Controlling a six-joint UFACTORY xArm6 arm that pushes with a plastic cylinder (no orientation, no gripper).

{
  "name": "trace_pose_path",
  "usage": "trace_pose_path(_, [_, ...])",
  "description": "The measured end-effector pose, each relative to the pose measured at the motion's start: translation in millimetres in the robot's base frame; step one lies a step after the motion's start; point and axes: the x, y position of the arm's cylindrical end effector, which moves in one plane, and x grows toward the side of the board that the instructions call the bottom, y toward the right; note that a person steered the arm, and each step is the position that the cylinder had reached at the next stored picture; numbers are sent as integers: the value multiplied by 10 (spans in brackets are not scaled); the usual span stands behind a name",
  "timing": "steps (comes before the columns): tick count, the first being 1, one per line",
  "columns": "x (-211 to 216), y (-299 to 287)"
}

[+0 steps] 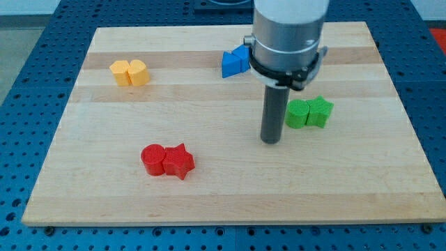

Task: Place the red star at the top of the red circle

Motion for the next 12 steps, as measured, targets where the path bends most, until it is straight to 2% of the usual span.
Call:
trace_pose_path(3, [651,19])
trace_pose_path(4, [725,-84])
trace_pose_path(6, [623,-1363])
trace_pose_path(7, [294,-1862])
trace_pose_path(8, [163,-1945])
trace_pose_path(9, [467,-1740])
trace_pose_path(10, [533,-1704])
trace_pose_path(11, [683,-1430])
trace_pose_path(12, [807,-749])
